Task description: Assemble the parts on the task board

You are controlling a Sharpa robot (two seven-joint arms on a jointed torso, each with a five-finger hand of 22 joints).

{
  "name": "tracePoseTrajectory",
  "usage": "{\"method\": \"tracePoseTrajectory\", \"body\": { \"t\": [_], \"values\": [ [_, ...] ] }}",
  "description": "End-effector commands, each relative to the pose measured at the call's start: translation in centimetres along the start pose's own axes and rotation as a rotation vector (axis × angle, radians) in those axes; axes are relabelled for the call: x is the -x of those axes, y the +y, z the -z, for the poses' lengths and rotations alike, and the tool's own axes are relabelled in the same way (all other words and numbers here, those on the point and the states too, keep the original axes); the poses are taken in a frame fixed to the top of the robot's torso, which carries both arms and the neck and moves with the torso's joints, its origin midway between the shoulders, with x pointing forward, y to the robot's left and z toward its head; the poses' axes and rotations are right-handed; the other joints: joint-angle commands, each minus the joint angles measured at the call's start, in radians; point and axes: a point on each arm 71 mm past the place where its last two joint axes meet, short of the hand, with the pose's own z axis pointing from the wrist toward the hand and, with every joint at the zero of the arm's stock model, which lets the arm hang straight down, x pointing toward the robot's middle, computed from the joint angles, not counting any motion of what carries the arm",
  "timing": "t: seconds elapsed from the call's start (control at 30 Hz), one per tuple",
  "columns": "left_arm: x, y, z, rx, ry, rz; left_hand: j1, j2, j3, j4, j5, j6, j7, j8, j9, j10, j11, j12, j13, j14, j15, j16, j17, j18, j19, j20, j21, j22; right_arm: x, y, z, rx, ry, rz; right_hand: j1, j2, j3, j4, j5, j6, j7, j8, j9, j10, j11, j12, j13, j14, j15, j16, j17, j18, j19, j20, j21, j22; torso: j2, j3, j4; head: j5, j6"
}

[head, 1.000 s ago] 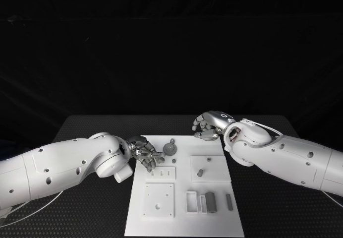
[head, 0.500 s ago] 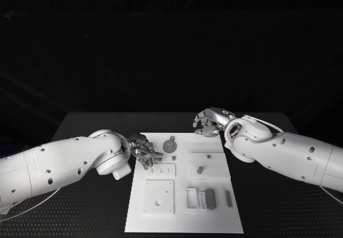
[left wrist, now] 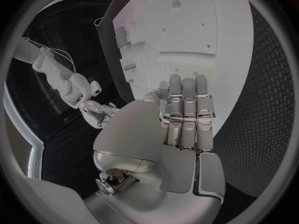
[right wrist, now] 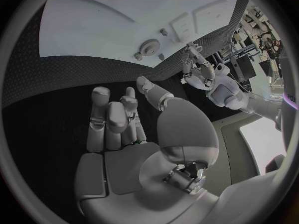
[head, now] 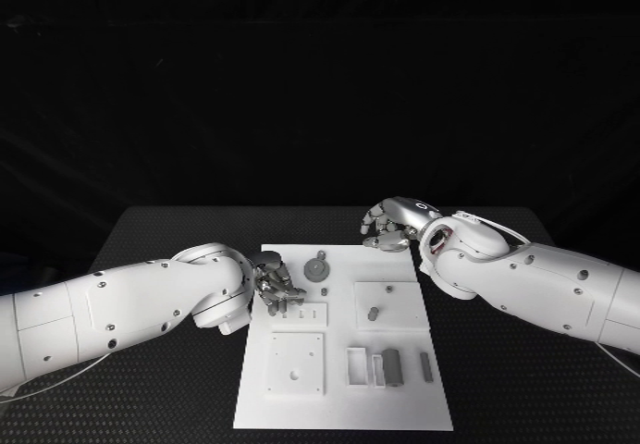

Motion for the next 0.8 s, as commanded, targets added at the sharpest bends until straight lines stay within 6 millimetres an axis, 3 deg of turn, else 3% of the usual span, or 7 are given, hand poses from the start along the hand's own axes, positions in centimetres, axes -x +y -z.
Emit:
{"method": "tracePoseTrajectory", "body": {
  "t": [0.03, 0.5, 0.8],
  "values": [
    [0.0, 0.0, -0.2, 0.030, -0.024, -0.063, -0.007, -0.007, 0.036, -0.030, 0.005, 0.084, -0.076, 0.006, 0.003, -0.003, -0.014, 0.006, 0.002, 0.005, -0.005, 0.008, -0.002, 0.011, 0.007, -0.001, 0.002, 0.002, 0.0, 0.0, 0.0, 0.001, 0.009, 0.001, -0.001, -0.006, 0.003, 0.002, 0.002, 0.009, 0.016, -0.006, -0.001, -0.002, 0.003, -0.005, -0.002, -0.003, -0.004, -0.005, -0.001, 0.016, -0.002, -0.005, -0.006, 0.013, 0.002, 0.0000, -0.0023, -0.002, 0.000],
    [-0.8, -0.8, -0.6, 0.031, -0.016, -0.149, -0.076, -0.028, 0.054, -0.037, 0.064, 0.116, -0.099, 0.045, 0.052, 0.028, -0.038, 0.054, 0.040, 0.030, -0.026, 0.080, -0.009, 0.013, 0.041, -0.022, 0.030, 0.052, -0.1, 0.0, 0.0, -0.002, 0.018, 0.001, -0.002, -0.007, 0.003, 0.003, 0.002, 0.008, 0.017, -0.007, -0.001, -0.003, 0.004, -0.006, -0.002, -0.003, -0.004, -0.006, -0.002, 0.016, -0.003, -0.005, -0.006, 0.013, 0.002, 0.0002, -0.0006, -0.007, -0.010],
    [-1.2, -1.1, -0.5, 0.034, -0.004, -0.228, -0.108, -0.038, 0.061, -0.032, 0.060, 0.116, -0.102, 0.056, 0.068, 0.027, -0.041, 0.068, 0.052, 0.028, -0.030, 0.103, -0.021, 0.012, 0.044, -0.026, 0.036, 0.071, -0.1, 0.0, 0.0, -0.002, 0.022, 0.001, -0.002, -0.008, 0.003, 0.004, 0.002, 0.008, 0.017, -0.007, -0.001, -0.003, 0.004, -0.006, -0.002, -0.004, -0.004, -0.006, -0.002, 0.016, -0.003, -0.005, -0.007, 0.013, 0.002, -0.0004, -0.0009, -0.009, -0.013]
  ]
}}
